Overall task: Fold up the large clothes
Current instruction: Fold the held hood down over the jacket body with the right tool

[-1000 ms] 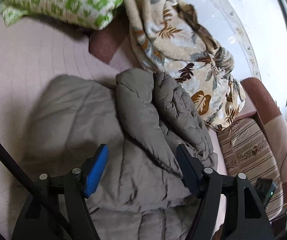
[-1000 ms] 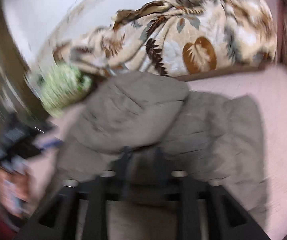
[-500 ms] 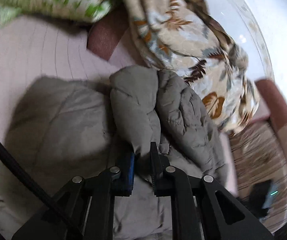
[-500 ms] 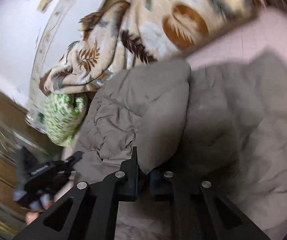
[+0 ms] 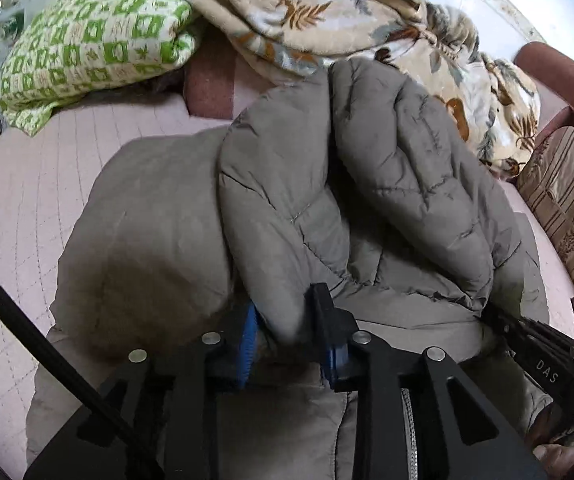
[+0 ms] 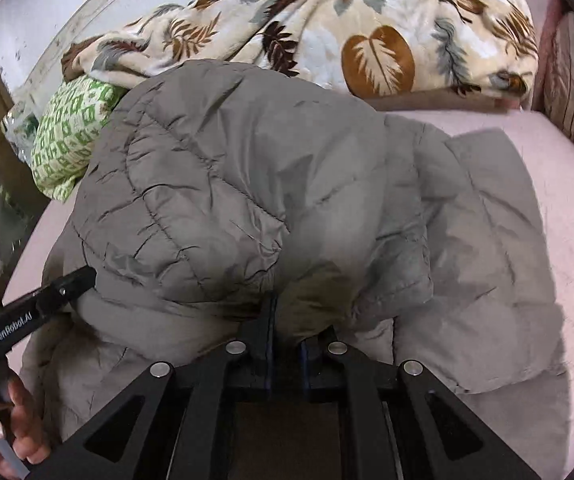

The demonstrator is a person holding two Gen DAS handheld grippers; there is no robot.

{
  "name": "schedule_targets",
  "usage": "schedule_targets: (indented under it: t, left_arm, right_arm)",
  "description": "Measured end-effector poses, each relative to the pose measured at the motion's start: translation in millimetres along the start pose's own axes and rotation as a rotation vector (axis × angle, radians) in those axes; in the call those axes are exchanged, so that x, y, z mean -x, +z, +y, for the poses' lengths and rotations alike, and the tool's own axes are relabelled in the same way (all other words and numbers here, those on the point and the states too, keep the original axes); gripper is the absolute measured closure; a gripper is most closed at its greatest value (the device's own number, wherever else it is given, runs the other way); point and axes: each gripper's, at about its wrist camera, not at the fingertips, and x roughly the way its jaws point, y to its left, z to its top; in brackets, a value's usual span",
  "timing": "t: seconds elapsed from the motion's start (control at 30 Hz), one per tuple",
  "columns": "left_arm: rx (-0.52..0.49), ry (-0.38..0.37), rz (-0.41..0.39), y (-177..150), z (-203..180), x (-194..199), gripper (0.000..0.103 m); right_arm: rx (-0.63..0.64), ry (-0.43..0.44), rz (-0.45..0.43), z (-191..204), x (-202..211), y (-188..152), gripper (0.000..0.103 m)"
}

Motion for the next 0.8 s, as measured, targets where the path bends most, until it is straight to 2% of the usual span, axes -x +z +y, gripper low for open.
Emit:
schedule_targets:
  t: [0.03,0.1,0.13,0.17,0.2,0.23,0.33,0.37,0.47,0.53,0.57,0.63,0.67,0.73,0.8]
  left_arm:
    - [-0.005,-0.010,0.002,2.1,-0.2,2.8,0.071]
    - [-0.011,-0.035,0.002,3.9,1.4,11.3,0.056]
    - [-0.012,-0.031,-0.012,5.7,4.9,19.6,0.052]
    - [-0.012,-0.011,-0.028,6.6,6.5,26.0,0.042]
    - [-0.002,0.011,-0.060,8.4,11.6,35.9,0.040]
    - [0.013,0.022,-0.083,10.2,17.2,45.2,0.040]
    - [0.053,0.061,-0.167,15.2,27.3,68.4,0.040]
    - [0.055,0.088,-0.214,16.0,27.0,76.6,0.040]
    - [-0.028,0.133,-0.278,14.3,6.1,78.6,0.039]
    - [-0.107,0.137,-0.256,11.0,-10.8,65.1,0.038]
    - [-0.168,0.147,-0.225,6.4,-23.3,52.3,0.038]
    - [-0.228,0.174,-0.173,0.9,-35.5,32.8,0.037]
    - [-0.252,0.202,-0.113,-2.4,-39.9,16.2,0.037]
    - [-0.244,0.221,-0.024,-7.2,-37.0,-5.8,0.032]
    - [-0.223,0.228,-0.006,-10.3,-32.2,-13.1,0.026]
  right_arm:
    - [0.009,0.000,0.008,1.1,2.6,2.8,0.090]
    - [0.025,-0.008,0.019,3.0,11.7,8.0,0.083]
    - [0.016,0.000,0.008,1.7,19.9,9.5,0.073]
    - [0.004,0.008,0.003,2.4,26.4,9.7,0.067]
    - [-0.014,0.020,0.002,0.5,33.3,9.4,0.055]
    - [-0.026,0.025,0.000,-1.0,39.3,9.2,0.052]
    - [-0.003,0.010,-0.045,6.9,56.5,10.9,0.052]
    - [0.020,-0.018,-0.086,12.0,65.2,12.6,0.052]
    - [0.100,-0.044,-0.195,28.9,81.5,15.8,0.052]
    - [0.155,-0.045,-0.211,41.1,76.7,15.7,0.052]
    - [0.187,-0.033,-0.191,46.6,67.3,14.8,0.052]
    - [0.219,-0.035,-0.115,52.7,41.8,9.6,0.052]
    - [0.230,-0.038,-0.085,54.3,30.2,5.7,0.052]
    - [0.237,-0.046,-0.012,53.8,6.1,-1.5,0.052]
    - [0.226,-0.047,0.031,51.2,-6.8,-3.7,0.052]
